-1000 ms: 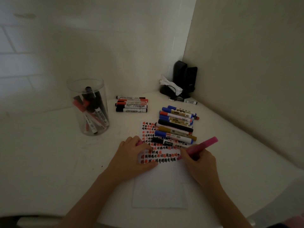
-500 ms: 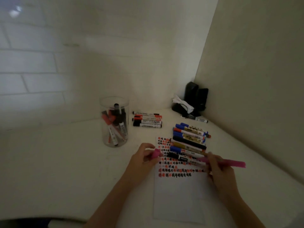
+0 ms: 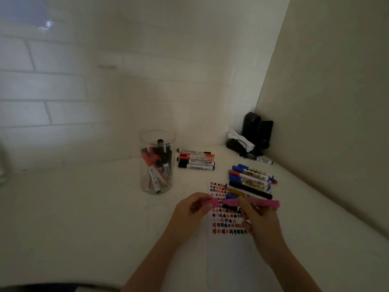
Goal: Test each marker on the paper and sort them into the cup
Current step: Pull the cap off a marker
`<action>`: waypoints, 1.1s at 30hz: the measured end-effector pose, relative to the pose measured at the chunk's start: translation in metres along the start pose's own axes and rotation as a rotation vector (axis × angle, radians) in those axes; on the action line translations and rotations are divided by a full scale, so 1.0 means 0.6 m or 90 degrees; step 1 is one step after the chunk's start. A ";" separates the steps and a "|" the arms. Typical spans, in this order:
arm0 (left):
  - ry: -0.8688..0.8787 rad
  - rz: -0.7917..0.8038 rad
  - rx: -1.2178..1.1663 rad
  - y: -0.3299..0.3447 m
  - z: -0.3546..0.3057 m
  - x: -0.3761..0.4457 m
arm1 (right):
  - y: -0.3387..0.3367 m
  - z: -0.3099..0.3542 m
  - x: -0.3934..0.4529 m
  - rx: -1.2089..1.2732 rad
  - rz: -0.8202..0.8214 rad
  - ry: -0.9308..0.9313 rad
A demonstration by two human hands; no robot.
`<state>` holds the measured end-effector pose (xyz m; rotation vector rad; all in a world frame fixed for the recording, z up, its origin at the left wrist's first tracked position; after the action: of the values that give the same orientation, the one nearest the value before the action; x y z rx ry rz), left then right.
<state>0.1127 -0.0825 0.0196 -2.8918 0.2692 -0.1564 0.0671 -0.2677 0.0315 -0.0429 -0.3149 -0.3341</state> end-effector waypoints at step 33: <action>-0.025 0.014 -0.062 -0.001 0.012 0.009 | -0.017 -0.001 -0.010 -0.040 0.120 0.122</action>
<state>0.1189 -0.0816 0.0131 -2.9835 0.3089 -0.0855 0.0585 -0.2757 0.0290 -0.1015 -0.1093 -0.1601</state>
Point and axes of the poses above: each hand's wrist, its own x-axis towards the middle knuckle, its own y-axis out of the palm, z = x × y, the point moved 8 cm from there along x, towards the middle knuckle, and after that the axes turned 15 degrees about -y, right-handed, at the moved point
